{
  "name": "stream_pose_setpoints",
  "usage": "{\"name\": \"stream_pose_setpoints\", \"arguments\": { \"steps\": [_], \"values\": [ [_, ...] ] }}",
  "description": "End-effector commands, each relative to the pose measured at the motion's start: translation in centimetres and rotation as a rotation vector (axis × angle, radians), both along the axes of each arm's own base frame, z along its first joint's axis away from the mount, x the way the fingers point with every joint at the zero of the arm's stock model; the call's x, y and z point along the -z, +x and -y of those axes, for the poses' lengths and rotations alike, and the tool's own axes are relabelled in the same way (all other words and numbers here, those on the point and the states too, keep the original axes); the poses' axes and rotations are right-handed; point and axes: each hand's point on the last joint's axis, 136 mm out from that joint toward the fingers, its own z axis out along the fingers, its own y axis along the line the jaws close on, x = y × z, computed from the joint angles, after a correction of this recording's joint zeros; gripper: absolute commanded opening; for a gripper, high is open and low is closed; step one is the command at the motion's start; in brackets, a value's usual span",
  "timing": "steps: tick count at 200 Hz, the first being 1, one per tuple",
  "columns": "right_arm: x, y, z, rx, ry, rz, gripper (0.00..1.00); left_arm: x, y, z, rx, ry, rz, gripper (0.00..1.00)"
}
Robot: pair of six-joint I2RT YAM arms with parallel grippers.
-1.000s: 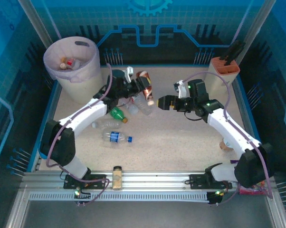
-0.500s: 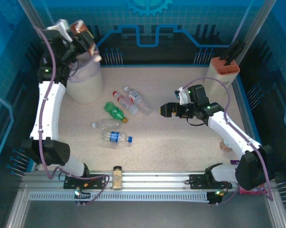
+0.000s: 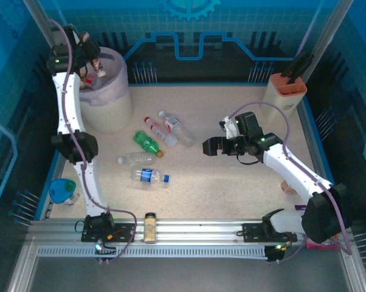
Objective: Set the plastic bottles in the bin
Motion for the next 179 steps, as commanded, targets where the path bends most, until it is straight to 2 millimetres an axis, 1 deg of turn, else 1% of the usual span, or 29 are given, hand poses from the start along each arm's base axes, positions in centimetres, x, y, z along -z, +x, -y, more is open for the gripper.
{"name": "stream_pose_setpoints", "arguments": {
  "steps": [1, 12, 15, 17, 31, 33, 51, 62, 65, 70, 73, 85, 87, 111, 142, 164, 179],
  "values": [
    [1.4, -0.4, 0.0, -0.021, -0.061, -0.006, 1.0, 4.1, -2.4, -0.4, 0.008, 0.024, -0.191, 0.0],
    [1.9, -0.1, 0.1, -0.016, -0.104, 0.011, 1.0, 6.0, -2.2, -0.1, 0.018, 0.011, -0.215, 0.0],
    [2.0, 0.0, 0.0, -0.018, -0.12, 0.016, 1.0, 6.3, -2.3, -0.1, 0.019, 0.01, -0.216, 0.0],
    [2.1, 0.1, 0.0, -0.015, -0.134, 0.024, 1.0, 6.8, -2.3, -0.1, 0.019, 0.007, -0.226, 0.0],
    [2.2, 0.6, -0.6, -0.028, -0.203, 0.096, 1.0, 7.9, -2.6, -0.1, 0.012, 0.002, -0.246, 0.0],
    [2.1, 0.8, -0.7, -0.028, -0.211, 0.11, 1.0, 8.0, -2.7, -0.1, 0.012, 0.001, -0.249, 0.01],
    [1.9, 2.1, -2.4, -0.051, -0.239, 0.219, 1.0, 9.0, -2.8, 0.4, 0.033, -0.02, -0.273, 0.26],
    [1.9, 3.1, -3.4, -0.068, -0.25, 0.265, 1.0, 9.1, -2.8, 0.8, 0.042, -0.024, -0.277, 0.41],
    [1.8, 3.5, -3.7, -0.072, -0.252, 0.279, 1.0, 9.0, -2.8, 0.8, 0.043, -0.024, -0.276, 0.47],
    [2.0, 4.0, -4.1, -0.079, -0.266, 0.295, 1.0, 9.1, -2.8, 0.9, 0.045, -0.024, -0.276, 0.54],
    [2.1, 4.3, -4.3, -0.084, -0.276, 0.302, 1.0, 8.9, -2.8, 1.0, 0.046, -0.024, -0.271, 0.57],
    [2.3, 5.5, -5.1, -0.105, -0.307, 0.326, 1.0, 8.3, -2.8, 1.2, 0.055, -0.026, -0.259, 0.74],
    [2.6, 5.7, -5.2, -0.108, -0.315, 0.324, 1.0, 8.3, -2.8, 1.2, 0.056, -0.026, -0.258, 0.76],
    [3.8, 7.7, -6.5, -0.148, -0.355, 0.334, 1.0, 6.4, -3.2, 1.6, 0.075, -0.018, -0.223, 0.89],
    [5.3, 9.7, -7.8, -0.183, -0.396, 0.343, 1.0, 3.4, -4.1, 2.2, 0.1, -0.001, -0.17, 0.99],
    [6.6, 11.1, -8.3, -0.191, -0.432, 0.336, 1.0, 1.0, -5.0, 2.5, 0.104, 0.017, -0.129, 0.99],
    [7.1, 12.0, -8.9, -0.193, -0.437, 0.338, 1.0, -0.6, -5.8, 2.8, 0.108, 0.038, -0.103, 0.99]
  ]
}}
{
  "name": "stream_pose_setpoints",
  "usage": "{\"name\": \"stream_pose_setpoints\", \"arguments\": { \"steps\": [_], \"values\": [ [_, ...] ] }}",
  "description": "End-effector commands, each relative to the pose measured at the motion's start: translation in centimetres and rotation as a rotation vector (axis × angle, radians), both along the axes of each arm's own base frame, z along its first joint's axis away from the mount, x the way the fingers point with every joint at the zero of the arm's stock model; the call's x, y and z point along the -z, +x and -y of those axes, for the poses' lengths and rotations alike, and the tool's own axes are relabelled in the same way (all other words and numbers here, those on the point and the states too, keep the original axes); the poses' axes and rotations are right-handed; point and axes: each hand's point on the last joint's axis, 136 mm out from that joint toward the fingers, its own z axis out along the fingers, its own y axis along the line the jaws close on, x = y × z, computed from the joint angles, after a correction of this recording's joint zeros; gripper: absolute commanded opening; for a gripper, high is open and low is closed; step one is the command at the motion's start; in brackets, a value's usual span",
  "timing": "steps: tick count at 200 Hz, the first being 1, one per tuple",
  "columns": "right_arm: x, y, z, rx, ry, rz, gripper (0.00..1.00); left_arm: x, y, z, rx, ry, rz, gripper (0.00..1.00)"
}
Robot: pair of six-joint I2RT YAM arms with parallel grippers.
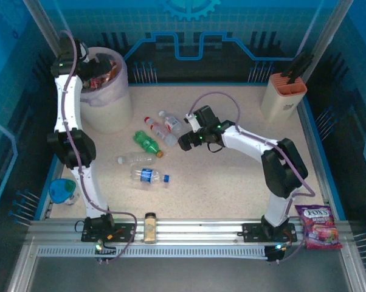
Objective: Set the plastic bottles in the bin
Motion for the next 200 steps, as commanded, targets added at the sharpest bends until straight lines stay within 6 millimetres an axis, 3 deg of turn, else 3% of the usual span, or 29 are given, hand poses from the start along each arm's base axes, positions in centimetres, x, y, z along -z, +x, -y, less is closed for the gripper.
{"name": "stream_pose_setpoints", "arguments": {
  "steps": [1, 34, 56, 76, 108, 135, 168, 200],
  "values": [
    [0.2, 1.7, -1.3, -0.029, -0.027, 0.046, 1.0, -5.2, -2.4, 1.0, 0.036, 0.033, 0.084, 0.99],
    [2.0, 3.4, -2.4, -0.025, -0.053, 0.03, 1.0, -7.9, -4.6, 2.0, 0.051, 0.094, 0.115, 0.99],
    [3.2, 4.2, -2.7, -0.024, -0.073, 0.02, 1.0, -9.5, -6.3, 3.7, 0.074, 0.146, 0.128, 0.99],
    [4.6, 4.5, -2.9, -0.029, -0.089, -0.009, 1.0, -11.0, -8.0, 6.5, 0.127, 0.185, 0.144, 0.99],
    [5.9, 4.5, -3.2, -0.037, -0.079, -0.047, 0.97, -12.3, -11.1, 12.5, 0.254, 0.212, 0.168, 0.99],
    [6.8, 4.3, -3.4, -0.044, -0.073, -0.075, 0.92, -11.4, -14.4, 18.0, 0.381, 0.194, 0.172, 0.99],
    [7.2, 4.3, -3.2, -0.045, -0.065, -0.095, 0.8, -9.5, -19.5, 24.5, 0.575, -0.06, 0.213, 0.99],
    [5.7, 3.9, -2.8, -0.045, -0.05, -0.093, 0.7, -6.3, -22.6, 27.2, 0.625, -0.255, 0.205, 0.99]
  ]
}}
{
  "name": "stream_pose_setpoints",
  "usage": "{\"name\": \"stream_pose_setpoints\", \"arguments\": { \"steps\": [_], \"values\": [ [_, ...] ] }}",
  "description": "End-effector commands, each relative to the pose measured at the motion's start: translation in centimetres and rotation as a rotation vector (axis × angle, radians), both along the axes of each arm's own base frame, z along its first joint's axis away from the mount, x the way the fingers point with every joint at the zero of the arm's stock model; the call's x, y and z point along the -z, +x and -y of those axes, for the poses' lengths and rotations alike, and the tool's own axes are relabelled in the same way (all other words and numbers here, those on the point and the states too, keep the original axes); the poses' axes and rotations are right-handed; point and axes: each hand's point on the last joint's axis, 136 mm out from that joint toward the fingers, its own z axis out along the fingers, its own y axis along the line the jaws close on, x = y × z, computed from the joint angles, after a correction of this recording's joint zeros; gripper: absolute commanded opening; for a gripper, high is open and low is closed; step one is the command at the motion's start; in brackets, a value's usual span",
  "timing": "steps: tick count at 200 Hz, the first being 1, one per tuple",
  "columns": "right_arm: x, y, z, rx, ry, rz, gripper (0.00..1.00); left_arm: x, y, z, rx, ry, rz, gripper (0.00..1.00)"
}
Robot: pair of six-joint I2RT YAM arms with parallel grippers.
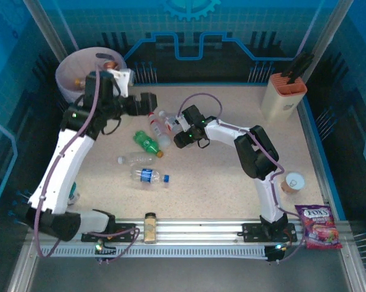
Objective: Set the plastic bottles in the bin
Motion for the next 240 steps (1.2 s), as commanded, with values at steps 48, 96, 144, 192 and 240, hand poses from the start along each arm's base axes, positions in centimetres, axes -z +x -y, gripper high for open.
{"name": "stream_pose_setpoints", "arguments": {
  "steps": [48, 96, 144, 192, 240],
  "values": [
    [-5.6, -0.8, 2.8, 0.042, 0.056, 0.012, 0.55, 6.6, -1.3, 4.6, -0.001, -0.414, -0.103, 0.99],
    [-10.4, -3.2, 5.4, 0.053, 0.141, 0.038, 0.52, 10.2, 0.6, 7.1, -0.031, -0.526, -0.166, 0.99],
    [-16.0, -7.4, 4.9, 0.033, 0.396, 0.026, 0.53, 11.7, 3.1, 10.9, -0.018, -0.648, -0.217, 0.99],
    [-17.5, -10.6, 4.5, 0.027, 0.516, -0.014, 0.54, 13.6, 5.2, 13.0, -0.019, -0.765, -0.288, 0.99],
    [-16.0, -11.3, 3.5, 0.015, 0.515, -0.064, 0.55, 13.6, 5.4, 13.9, 0.001, -0.78, -0.299, 0.99]
  ]
}}
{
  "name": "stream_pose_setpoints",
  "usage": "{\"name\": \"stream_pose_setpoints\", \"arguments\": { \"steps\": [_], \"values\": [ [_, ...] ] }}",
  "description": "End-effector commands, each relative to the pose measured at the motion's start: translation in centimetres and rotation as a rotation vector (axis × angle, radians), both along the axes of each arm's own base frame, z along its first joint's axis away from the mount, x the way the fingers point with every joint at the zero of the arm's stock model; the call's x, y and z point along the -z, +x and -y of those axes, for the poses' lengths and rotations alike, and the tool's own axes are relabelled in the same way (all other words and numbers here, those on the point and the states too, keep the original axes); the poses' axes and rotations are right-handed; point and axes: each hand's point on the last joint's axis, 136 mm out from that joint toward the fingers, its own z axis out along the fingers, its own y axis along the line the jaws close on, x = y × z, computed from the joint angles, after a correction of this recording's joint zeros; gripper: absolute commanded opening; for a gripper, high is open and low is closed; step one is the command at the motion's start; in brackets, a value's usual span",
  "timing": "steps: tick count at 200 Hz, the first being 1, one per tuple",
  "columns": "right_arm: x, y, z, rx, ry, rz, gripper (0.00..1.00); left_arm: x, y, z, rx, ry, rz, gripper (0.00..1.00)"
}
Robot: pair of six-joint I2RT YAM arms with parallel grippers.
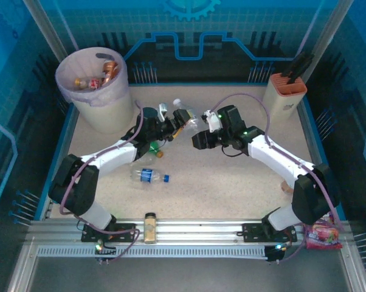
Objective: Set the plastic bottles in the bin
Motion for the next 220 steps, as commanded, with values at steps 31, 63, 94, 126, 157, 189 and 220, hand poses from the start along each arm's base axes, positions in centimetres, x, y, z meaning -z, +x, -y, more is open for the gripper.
{"name": "stream_pose_setpoints", "arguments": {
  "steps": [31, 63, 94, 126, 157, 189, 220],
  "values": [
    [-0.8, -0.5, -1.8, -0.047, 0.07, 0.0, 0.55, -2.3, 0.6, 0.7, 0.003, -0.046, 0.046, 0.83],
    [-0.3, -0.6, -1.9, -0.053, 0.06, -0.017, 0.56, -2.7, 1.2, 1.2, 0.011, -0.058, 0.043, 0.65],
    [-0.3, -0.5, -1.5, -0.047, 0.047, -0.013, 0.66, -2.7, 1.5, 1.2, 0.005, -0.048, 0.044, 0.56],
    [-1.0, -0.4, -1.1, -0.043, 0.051, -0.007, 0.87, -2.3, 1.7, 0.6, -0.015, -0.027, 0.038, 0.56],
    [-3.4, 0.2, 0.9, -0.012, 0.124, -0.018, 1.0, -2.5, 1.9, 0.3, -0.014, 0.004, 0.044, 0.56],
    [-5.8, 0.7, 4.4, 0.064, 0.163, 0.007, 1.0, -5.1, 2.6, -1.0, -0.014, 0.035, 0.106, 0.57],
    [-5.4, 0.5, 6.8, 0.118, 0.135, 0.014, 1.0, -11.7, 4.1, -4.4, -0.041, 0.053, 0.233, 0.57]
  ]
}}
